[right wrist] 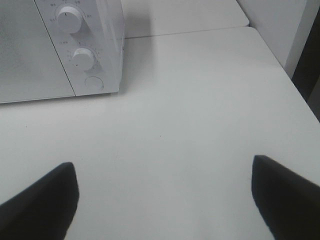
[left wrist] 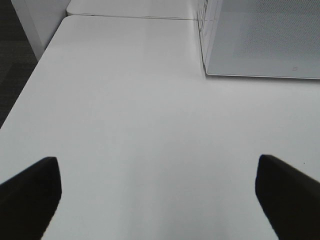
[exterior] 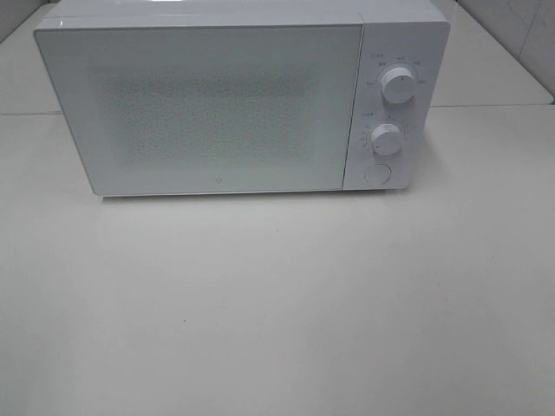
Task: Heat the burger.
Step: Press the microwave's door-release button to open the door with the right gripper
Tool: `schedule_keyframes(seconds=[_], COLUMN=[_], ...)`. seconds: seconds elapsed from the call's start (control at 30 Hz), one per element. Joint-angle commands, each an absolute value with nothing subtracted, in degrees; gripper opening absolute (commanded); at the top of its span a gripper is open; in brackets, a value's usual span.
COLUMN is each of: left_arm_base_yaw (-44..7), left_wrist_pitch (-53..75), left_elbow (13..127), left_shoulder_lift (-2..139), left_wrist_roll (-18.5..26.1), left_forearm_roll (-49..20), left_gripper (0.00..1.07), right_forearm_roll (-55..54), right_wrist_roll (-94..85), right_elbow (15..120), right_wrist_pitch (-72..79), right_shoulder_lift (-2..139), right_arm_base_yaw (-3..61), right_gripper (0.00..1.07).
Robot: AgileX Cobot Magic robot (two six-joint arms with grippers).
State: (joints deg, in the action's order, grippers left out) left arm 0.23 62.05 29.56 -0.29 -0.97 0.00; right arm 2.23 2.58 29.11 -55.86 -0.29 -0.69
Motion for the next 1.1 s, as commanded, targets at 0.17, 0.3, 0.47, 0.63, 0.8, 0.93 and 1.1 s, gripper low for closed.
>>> schedule_keyframes(seconds=[0.17,0.3,0.47,0.63,0.8,0.93,1.1], left_arm_base_yaw=[0.3,0.3,0.3,0.3,0.3,0.3,0.3], left_wrist_pitch=[61.2,61.2,61.2,61.2,61.2,61.2,61.2], left_elbow=[29.5,29.5,29.5,29.5,29.5,29.5,29.5], left_shoulder_lift=[-0.9,-0.9,-0.9,-0.9,-0.9,-0.9,-0.9], left_wrist_roll=[-1.2,-1.2,-1.2,-1.2,-1.2,-1.2,-1.2], left_forearm_roll=[0.0,0.0,0.0,0.0,0.0,0.0,0.0], left_gripper=[0.98,0.98,0.98,0.98,0.98,0.98,0.98], right_forearm_roll=[2.2,2.2,2.2,2.2,3.2,4.2,5.7], right_wrist_roll=[2.1,2.1,2.2,2.2,2.2,2.2,3.1], right_elbow=[31.9,31.8,31.8,31.8,31.8,31.8,31.7], right_wrist_pitch=[-51.7,-48.6,-40.3,-36.8,-31.5,-25.8,-19.9], right_shoulder_lift=[2.5,5.6,12.4,16.6,22.4,28.3,34.4], right_arm_base_yaw=[-1.0,-1.0,-1.0,-1.0,-1.0,-1.0,-1.0], right_gripper=[0.88,0.88,0.86,0.85,0.84,0.83,0.81])
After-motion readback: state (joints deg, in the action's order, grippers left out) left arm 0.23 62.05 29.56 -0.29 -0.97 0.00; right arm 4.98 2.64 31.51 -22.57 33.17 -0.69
